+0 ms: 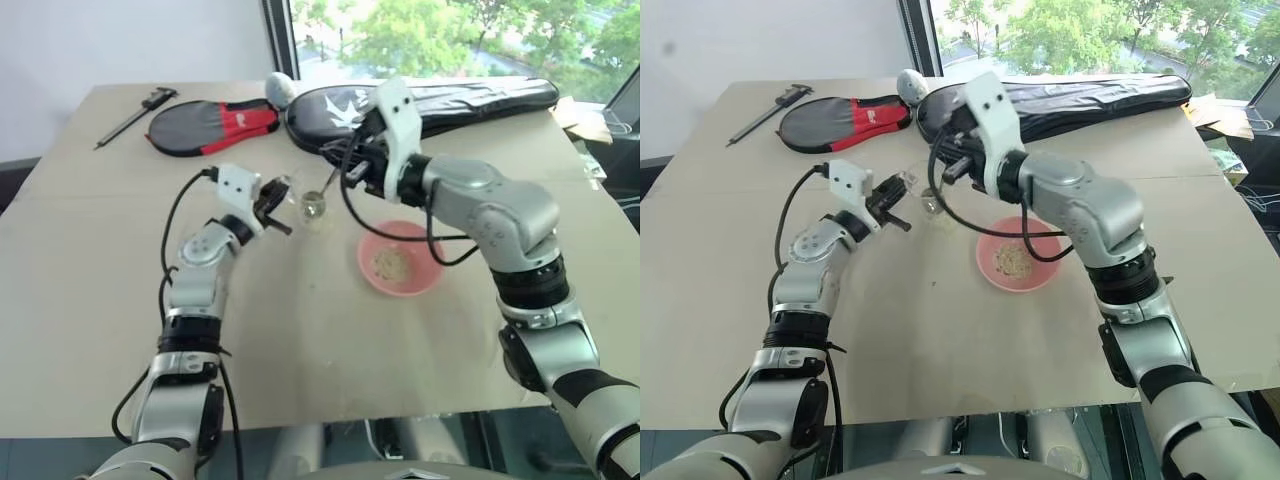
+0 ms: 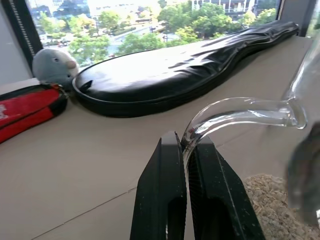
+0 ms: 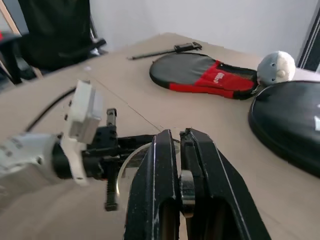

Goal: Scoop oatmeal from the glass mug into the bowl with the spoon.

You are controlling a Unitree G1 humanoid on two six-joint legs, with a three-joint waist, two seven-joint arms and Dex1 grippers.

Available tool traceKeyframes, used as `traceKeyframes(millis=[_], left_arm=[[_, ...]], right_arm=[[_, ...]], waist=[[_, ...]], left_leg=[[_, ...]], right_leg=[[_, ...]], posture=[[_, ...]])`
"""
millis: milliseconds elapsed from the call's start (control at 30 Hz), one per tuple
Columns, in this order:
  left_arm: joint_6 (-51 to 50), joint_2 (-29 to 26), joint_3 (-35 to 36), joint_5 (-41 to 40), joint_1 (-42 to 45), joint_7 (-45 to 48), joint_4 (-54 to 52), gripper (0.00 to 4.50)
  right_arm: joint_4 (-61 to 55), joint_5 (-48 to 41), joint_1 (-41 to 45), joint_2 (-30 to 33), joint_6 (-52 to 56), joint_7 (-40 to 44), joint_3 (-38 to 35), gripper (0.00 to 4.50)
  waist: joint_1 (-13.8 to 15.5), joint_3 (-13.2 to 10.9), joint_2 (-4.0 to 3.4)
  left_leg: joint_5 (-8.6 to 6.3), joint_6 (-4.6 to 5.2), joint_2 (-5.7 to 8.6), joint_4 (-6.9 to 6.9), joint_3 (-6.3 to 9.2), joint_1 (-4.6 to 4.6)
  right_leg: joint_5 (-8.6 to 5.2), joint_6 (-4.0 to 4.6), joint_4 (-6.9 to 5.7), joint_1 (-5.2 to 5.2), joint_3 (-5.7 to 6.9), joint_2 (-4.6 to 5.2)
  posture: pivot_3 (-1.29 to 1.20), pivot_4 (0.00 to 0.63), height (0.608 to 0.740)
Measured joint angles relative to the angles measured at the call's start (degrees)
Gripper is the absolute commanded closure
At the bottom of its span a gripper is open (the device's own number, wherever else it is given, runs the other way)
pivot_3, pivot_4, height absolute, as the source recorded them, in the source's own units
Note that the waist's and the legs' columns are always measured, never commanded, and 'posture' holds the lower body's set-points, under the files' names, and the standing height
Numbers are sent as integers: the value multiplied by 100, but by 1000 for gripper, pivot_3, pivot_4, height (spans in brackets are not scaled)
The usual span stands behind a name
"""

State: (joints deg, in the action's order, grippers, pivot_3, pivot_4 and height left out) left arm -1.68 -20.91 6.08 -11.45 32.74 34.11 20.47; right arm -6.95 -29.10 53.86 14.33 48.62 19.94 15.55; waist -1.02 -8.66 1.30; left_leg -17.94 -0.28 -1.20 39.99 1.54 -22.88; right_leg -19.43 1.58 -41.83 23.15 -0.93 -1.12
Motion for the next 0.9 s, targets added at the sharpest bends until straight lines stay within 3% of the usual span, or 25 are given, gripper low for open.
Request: traceKeyframes(millis=[233, 533, 667, 900], left_arm=[[-63, 10, -70, 3, 21, 41, -6, 4487], [-178, 10, -133, 22, 18, -10, -120, 4487], [-158, 16, -176, 42, 18, -11, -136, 4487], [137, 54, -341, 244, 27, -34, -146, 4487]], right_arm=[[98, 722, -145, 91, -472, 409, 343, 4500], [-53, 860, -363, 33, -239, 673, 330, 4500], [-98, 713, -371, -250, 404, 566, -117, 4500], [445, 112, -26, -1019, 1931, -187, -1829, 4500]], waist=[[4, -1, 1], [7, -1, 1], [10, -1, 1], [9, -1, 0]], left_leg=[[-1, 1, 0, 14, 4, -4], [-1, 1, 0, 16, 5, -4], [-1, 1, 0, 16, 5, -4], [-1, 1, 0, 16, 5, -3]], right_leg=[[2, -3, -4, 0, 2, 0], [2, -3, -6, 0, 3, 0], [2, -3, -8, -1, 3, 0], [2, -3, -9, -1, 3, 0]], posture=[[0, 150, 740], [0, 150, 740], [0, 150, 740], [0, 150, 740]])
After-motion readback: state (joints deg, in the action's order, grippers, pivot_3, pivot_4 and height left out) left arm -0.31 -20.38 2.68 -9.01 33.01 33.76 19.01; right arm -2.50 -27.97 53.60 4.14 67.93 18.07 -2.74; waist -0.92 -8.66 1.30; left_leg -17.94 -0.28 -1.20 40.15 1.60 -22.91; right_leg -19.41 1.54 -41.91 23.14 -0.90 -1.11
